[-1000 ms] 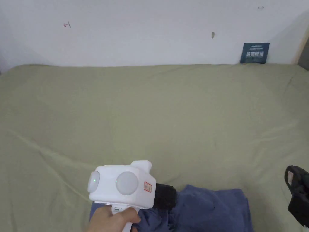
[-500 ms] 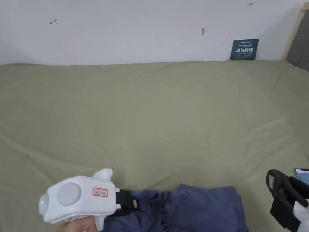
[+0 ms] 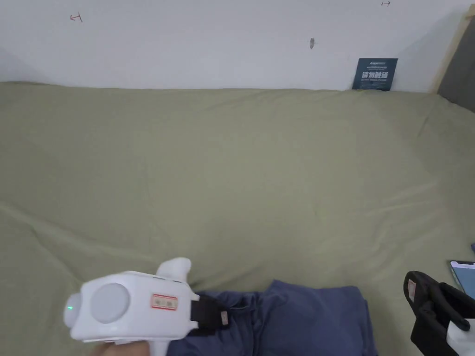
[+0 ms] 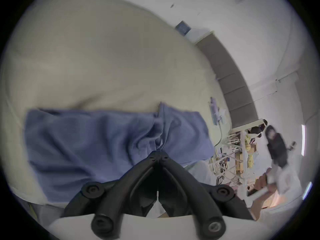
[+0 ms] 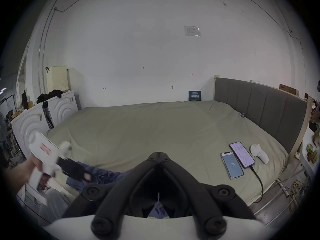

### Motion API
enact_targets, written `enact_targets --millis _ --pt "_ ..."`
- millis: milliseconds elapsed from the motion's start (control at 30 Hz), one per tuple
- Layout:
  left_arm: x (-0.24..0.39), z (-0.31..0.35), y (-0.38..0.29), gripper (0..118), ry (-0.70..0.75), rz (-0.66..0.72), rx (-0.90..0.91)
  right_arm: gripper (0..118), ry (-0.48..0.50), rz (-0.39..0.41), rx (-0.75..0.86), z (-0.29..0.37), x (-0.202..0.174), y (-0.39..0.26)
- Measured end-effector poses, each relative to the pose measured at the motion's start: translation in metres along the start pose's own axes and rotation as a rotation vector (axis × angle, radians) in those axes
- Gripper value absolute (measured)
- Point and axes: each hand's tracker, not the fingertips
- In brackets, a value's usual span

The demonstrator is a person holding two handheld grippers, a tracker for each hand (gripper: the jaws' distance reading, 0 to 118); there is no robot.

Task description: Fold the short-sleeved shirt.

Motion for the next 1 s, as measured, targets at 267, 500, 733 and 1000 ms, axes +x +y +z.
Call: enact_targets --millis 267,500,733,1000 --pt "-0.102 0.089 -0.013 0 0.169 0.156 0.116 2 0.05 0.023 -0.002 -0.015 -0.025 0.004" --pt "-0.144 0.052 -0.018 118 -0.111 0.199 0.048 2 0.067 0.051 -0.037 -0.024 -0.043 0.002" --pt "-0.153 0.024 -0.007 116 -0.231 0.261 0.036 2 0.087 0.052 -0.048 -0.026 -0.045 0.003" --pt "-0.157 0.011 -0.018 9 -0.193 0.352 0.013 2 0.072 0.053 -0.028 -0.02 -0.039 0.011"
